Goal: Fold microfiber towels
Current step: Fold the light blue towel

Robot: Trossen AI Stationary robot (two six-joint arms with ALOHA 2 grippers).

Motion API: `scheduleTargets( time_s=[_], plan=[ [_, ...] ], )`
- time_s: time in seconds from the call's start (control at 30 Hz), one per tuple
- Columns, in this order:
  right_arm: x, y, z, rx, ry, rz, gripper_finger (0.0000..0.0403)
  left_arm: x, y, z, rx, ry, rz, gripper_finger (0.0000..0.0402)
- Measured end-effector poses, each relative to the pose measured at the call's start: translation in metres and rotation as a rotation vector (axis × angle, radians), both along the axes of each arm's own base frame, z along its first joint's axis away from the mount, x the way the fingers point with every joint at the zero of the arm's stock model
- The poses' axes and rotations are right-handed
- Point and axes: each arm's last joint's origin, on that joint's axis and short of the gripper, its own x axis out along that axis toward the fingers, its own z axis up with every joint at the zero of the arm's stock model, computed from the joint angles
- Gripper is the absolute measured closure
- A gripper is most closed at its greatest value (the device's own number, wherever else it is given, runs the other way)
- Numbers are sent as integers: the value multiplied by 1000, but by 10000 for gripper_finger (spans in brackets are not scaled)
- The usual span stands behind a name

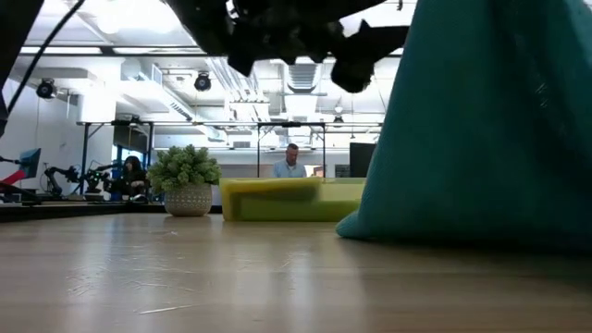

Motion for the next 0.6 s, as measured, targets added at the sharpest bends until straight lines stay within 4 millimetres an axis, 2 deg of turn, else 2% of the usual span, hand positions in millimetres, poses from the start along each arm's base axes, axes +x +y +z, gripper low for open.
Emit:
scheduleTargets(
  time_s=[0.33, 0.5, 0.6],
  plan=[
    [-6, 3, 15, -26, 4, 56, 394, 37, -8, -4, -146, 65, -204, 149],
    [-10, 7, 30, 45, 6, 127, 394, 55, -15, 13, -146, -4, -242, 149],
    [-18, 10, 43, 22, 29, 127, 394, 63, -18, 25, -141, -65, -252, 149]
  ],
)
